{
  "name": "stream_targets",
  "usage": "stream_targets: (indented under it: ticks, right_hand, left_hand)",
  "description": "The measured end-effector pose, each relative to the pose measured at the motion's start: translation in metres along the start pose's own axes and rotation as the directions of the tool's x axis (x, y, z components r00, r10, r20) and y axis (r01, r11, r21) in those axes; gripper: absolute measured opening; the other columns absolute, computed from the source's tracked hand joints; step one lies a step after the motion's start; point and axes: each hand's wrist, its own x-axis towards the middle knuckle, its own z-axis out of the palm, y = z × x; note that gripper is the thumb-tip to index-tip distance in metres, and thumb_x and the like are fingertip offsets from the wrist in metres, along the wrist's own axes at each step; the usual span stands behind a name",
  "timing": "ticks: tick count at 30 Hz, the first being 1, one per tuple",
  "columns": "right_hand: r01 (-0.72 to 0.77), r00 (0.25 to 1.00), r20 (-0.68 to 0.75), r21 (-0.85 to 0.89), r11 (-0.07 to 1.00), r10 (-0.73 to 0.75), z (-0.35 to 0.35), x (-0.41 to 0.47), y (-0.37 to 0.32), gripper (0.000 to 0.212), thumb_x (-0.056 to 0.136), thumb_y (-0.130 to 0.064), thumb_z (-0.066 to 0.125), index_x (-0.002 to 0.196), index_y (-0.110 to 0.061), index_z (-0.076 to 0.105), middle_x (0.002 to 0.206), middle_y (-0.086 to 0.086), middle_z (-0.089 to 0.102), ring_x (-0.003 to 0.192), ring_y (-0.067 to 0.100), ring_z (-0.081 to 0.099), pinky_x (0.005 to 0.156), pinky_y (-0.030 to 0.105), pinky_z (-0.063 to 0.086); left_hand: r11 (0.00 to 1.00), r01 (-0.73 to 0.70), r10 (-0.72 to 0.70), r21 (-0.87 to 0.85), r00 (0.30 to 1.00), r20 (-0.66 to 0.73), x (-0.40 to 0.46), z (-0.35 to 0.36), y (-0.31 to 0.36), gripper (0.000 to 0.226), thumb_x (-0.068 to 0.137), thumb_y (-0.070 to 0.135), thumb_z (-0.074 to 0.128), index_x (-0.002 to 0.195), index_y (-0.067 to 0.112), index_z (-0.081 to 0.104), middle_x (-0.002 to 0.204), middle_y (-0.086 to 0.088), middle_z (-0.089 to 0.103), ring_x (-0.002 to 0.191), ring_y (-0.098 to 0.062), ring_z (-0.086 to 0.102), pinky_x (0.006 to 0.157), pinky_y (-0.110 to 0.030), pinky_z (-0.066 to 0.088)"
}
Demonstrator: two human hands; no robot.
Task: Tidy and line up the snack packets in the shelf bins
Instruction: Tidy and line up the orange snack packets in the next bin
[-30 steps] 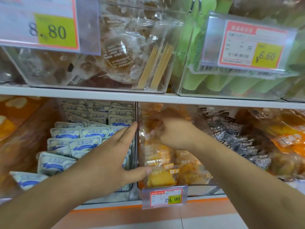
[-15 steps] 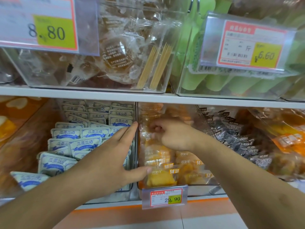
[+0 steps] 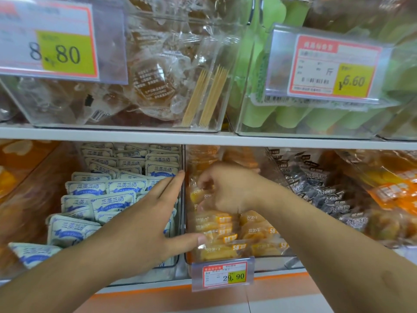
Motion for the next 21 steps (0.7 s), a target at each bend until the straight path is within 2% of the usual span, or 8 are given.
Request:
stream_targets:
  ticks: [3,6,9,12,15,18,21]
  right_hand:
    - [0.019,0.995,-0.096,-0.032,0.999,-0.022,0.004,0.0,-0.003,0.03,0.08,-0.043,0.085,0.102,-0.025,0.077,0.092,-0.007,0.075,0.087,0.017,0.069,0.081,0.032,0.059]
    - [-0.017,0.983,-0.185,0.004,1.0,0.017,0.009,0.0,0.001,0.027,0.08,-0.044,0.084,0.08,-0.019,0.072,0.072,-0.004,0.068,0.073,0.017,0.064,0.071,0.033,0.058]
    - [-0.058,0.946,-0.318,0.016,0.998,0.06,0.014,0.0,0.004,0.027,0.083,-0.046,0.08,0.083,-0.02,0.072,0.082,-0.005,0.07,0.084,0.019,0.065,0.076,0.031,0.057]
    - [-0.015,0.88,-0.474,0.008,1.0,0.017,0.017,-0.002,0.006,0.021,0.085,-0.043,0.078,0.088,-0.023,0.076,0.092,-0.005,0.073,0.093,0.021,0.065,0.077,0.03,0.055]
    - [0.013,0.929,-0.371,0.003,1.0,-0.011,0.015,-0.003,0.006,0.017,0.09,-0.042,0.074,0.096,-0.025,0.074,0.1,-0.005,0.075,0.099,0.023,0.068,0.081,0.032,0.055]
    - [-0.037,0.984,-0.175,0.028,0.999,0.041,0.008,-0.001,0.008,0.031,0.095,-0.049,0.07,0.118,-0.029,0.073,0.117,-0.006,0.074,0.11,0.019,0.067,0.094,0.032,0.054]
    - [-0.012,0.997,-0.075,0.053,0.999,0.016,0.009,-0.001,0.013,0.041,0.099,-0.049,0.064,0.136,-0.03,0.064,0.133,-0.005,0.07,0.123,0.02,0.063,0.102,0.032,0.05]
  left_hand:
    - [1.0,0.013,-0.013,0.003,1.0,0.01,-0.001,-0.001,0.001,0.119,0.07,0.089,0.05,0.15,0.05,-0.029,0.129,0.053,-0.026,0.125,0.017,0.016,0.101,-0.018,0.029]
    - [1.0,-0.001,0.001,0.0,1.0,-0.002,-0.001,-0.001,0.0,0.119,0.071,0.089,0.05,0.15,0.05,-0.03,0.135,0.051,-0.022,0.136,0.013,0.017,0.104,-0.019,0.031]
    - [1.0,-0.018,0.018,-0.006,1.0,-0.016,0.0,0.0,-0.001,0.118,0.073,0.087,0.051,0.152,0.049,-0.027,0.137,0.049,-0.016,0.145,0.008,0.014,0.108,-0.02,0.03]
    - [1.0,-0.023,0.022,-0.005,0.999,-0.036,0.0,0.001,-0.002,0.115,0.076,0.084,0.051,0.153,0.047,-0.025,0.144,0.046,-0.01,0.144,0.008,0.016,0.104,-0.018,0.028]
    - [0.999,-0.034,0.034,-0.002,0.997,-0.068,0.003,0.004,-0.004,0.113,0.078,0.083,0.052,0.155,0.045,-0.022,0.156,0.038,-0.01,0.146,0.005,0.017,0.105,-0.018,0.029]
    - [0.999,-0.038,0.037,-0.007,0.996,-0.079,0.003,0.006,-0.006,0.113,0.078,0.083,0.053,0.155,0.046,-0.021,0.159,0.035,-0.01,0.147,0.004,0.017,0.108,-0.02,0.03]
    - [0.999,-0.034,0.034,-0.006,0.996,-0.08,0.003,0.006,-0.006,0.112,0.078,0.082,0.053,0.155,0.046,-0.021,0.161,0.033,-0.01,0.148,0.002,0.019,0.107,-0.02,0.031]
